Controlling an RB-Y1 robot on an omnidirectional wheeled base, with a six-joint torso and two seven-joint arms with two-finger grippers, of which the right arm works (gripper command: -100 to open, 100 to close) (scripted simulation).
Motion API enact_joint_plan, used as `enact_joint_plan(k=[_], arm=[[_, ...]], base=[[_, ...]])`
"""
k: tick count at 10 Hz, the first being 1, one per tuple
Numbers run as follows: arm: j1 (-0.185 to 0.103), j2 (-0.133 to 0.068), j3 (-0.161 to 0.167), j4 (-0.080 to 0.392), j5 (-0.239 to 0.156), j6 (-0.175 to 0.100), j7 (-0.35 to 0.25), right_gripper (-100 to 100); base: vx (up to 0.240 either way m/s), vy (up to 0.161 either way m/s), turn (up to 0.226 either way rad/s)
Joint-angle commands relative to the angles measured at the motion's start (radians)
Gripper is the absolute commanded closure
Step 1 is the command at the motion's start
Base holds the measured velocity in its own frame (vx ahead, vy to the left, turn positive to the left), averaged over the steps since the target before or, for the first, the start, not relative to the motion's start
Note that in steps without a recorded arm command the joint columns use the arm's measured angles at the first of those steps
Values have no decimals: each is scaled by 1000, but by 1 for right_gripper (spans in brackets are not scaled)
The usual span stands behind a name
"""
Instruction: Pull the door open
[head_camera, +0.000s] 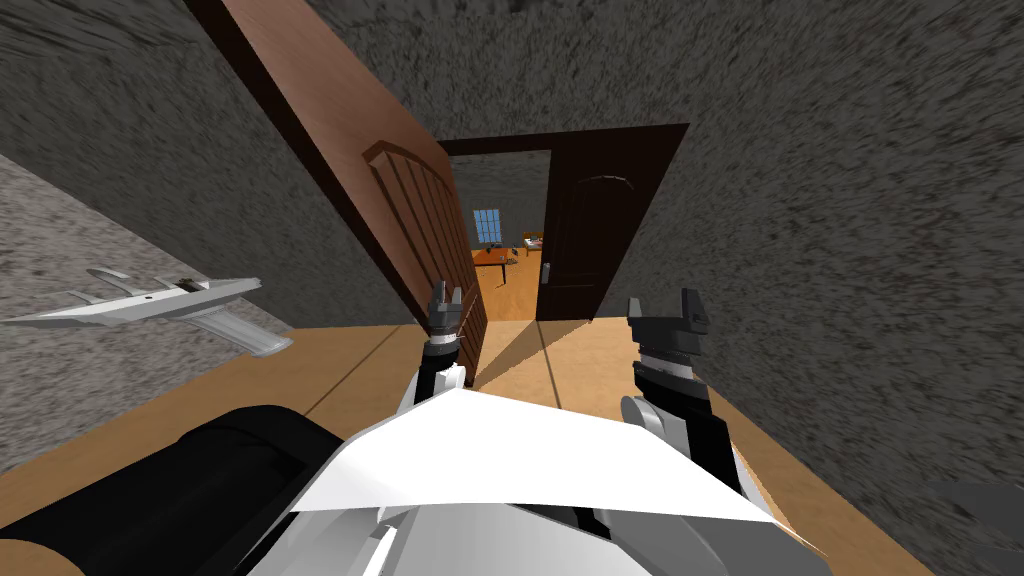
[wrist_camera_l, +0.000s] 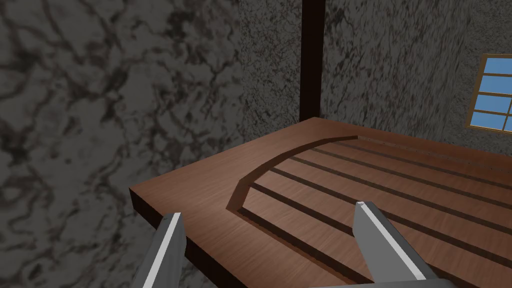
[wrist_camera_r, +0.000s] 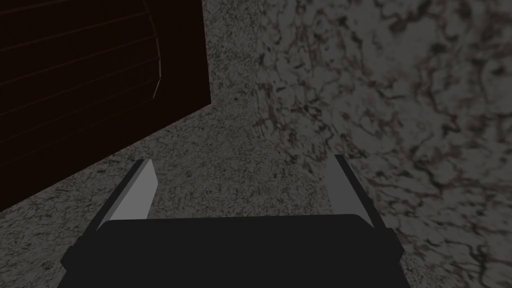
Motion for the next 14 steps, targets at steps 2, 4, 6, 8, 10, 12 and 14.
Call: enact_joint_plan(k=[2, 4, 6, 8, 10, 12, 14], arm=[[-23, -7, 9, 39, 5, -1, -6, -100], [-49, -14, 20, 84, 11, -2, -13, -100], [-67, -19, 27, 115, 14, -2, -18, -100], [-95, -26, 39, 164, 21, -3, -25, -100], [-118, -31, 48, 203, 25, -4, -31, -100], [-141, -36, 57, 242, 30, -4, -37, -100], [-166, -41, 68, 286, 36, -5, -44, -100]], base=[[61, 5, -33], [172, 6, -28], [145, 11, -28], [133, -3, -37], [86, -2, -34], [87, 8, -32], [92, 14, -32]])
